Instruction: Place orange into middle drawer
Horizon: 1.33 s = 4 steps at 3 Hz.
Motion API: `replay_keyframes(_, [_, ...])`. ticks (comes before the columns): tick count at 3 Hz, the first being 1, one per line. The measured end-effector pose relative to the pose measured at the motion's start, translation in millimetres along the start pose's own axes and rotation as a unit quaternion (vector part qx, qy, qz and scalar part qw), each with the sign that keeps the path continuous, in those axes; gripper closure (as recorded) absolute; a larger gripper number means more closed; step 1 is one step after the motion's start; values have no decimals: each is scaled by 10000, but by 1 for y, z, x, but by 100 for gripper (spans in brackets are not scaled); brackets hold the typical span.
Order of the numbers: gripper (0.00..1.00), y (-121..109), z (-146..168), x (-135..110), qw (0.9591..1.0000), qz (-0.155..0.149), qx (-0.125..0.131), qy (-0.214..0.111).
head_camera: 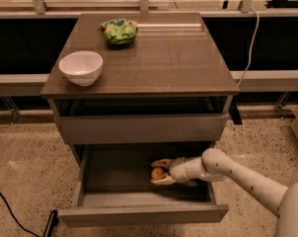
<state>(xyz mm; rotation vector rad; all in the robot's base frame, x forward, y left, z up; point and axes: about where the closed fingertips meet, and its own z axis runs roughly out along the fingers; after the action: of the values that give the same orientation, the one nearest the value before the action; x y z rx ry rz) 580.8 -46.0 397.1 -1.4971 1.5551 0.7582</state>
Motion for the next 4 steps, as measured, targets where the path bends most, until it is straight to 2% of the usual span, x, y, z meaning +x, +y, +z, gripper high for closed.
replay_keyframes(1, [0,1,2,-1,10000,1,-18,-9])
replay_keyframes(2, [0,1,2,-1,10000,1,-18,-9])
replay_keyframes(4, [0,4,-38,-16,9972,178,428,-581])
